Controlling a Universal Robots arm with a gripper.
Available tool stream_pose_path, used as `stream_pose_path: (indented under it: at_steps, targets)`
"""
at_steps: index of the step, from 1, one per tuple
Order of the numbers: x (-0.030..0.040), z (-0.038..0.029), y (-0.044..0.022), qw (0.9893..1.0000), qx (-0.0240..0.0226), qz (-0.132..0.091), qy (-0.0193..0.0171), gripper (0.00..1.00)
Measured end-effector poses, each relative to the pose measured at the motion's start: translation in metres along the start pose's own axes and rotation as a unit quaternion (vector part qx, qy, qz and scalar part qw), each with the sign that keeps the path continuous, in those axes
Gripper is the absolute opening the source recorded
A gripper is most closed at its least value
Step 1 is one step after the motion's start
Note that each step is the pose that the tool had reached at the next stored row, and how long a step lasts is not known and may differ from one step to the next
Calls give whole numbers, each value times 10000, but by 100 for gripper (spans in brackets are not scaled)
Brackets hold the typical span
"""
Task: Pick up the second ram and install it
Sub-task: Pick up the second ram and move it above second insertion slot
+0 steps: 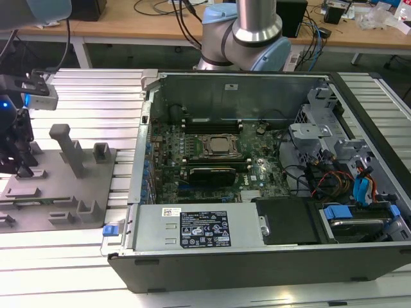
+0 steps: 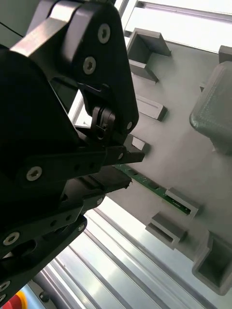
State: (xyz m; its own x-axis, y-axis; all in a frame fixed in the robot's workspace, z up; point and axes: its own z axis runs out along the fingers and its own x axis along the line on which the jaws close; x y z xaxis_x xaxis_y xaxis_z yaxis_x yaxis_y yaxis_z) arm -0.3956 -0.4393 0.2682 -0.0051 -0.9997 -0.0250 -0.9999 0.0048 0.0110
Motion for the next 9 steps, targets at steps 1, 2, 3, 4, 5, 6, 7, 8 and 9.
stream_pose_path:
  at_steps: [1,2,3,4,5,6,7,8,9]
  targets:
    - [21,6,0,10000,0,-1,0,30]
    - [40,12,1,10000,0,-1,1,30]
    - [70,23,2,10000,-1,-2,1,30]
    - [109,42,1,10000,0,-4,0,30]
    - [130,55,1,10000,-1,-4,1,30]
    - [139,63,1,10000,-1,-4,1,30]
    - [147,73,1,10000,0,-4,0,30]
    - [162,102,1,10000,-1,-5,1,30]
    - [165,112,1,10000,-1,-5,0,30]
